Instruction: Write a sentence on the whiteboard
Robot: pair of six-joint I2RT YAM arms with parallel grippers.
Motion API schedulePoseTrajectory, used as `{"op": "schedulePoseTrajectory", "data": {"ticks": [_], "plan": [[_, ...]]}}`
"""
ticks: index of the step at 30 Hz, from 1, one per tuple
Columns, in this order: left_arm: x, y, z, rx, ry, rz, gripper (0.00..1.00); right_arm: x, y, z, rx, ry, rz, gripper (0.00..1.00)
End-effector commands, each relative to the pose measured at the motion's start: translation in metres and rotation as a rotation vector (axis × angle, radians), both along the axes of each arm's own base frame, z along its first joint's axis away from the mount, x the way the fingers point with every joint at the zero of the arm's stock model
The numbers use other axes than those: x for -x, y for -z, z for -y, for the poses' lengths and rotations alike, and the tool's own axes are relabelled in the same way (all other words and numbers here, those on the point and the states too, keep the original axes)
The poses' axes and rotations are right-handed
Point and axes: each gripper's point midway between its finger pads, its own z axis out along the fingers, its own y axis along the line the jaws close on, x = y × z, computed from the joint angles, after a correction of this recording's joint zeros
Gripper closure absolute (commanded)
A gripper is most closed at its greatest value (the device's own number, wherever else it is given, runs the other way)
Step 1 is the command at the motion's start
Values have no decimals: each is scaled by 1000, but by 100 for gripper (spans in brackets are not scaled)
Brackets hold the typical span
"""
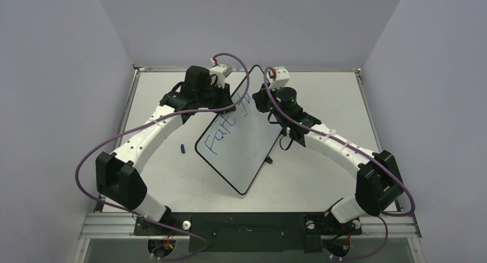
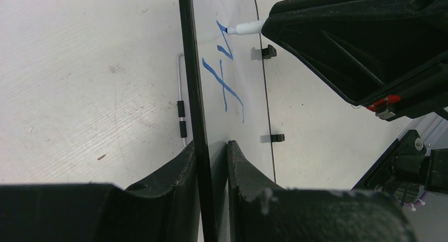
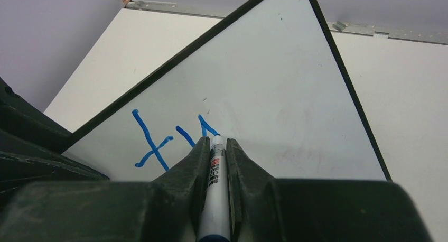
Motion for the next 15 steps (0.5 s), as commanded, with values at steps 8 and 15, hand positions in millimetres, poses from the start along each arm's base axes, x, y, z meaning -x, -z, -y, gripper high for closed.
{"op": "schedulePoseTrajectory", "data": {"ticks": [8,15], "plan": [[-18,-42,-8,-12,-4,212,100,3,0,9,-5,24,12,100],[-18,-41,-7,-14,-3,213,100,4,-35,13,-41,35,68,100]]}}
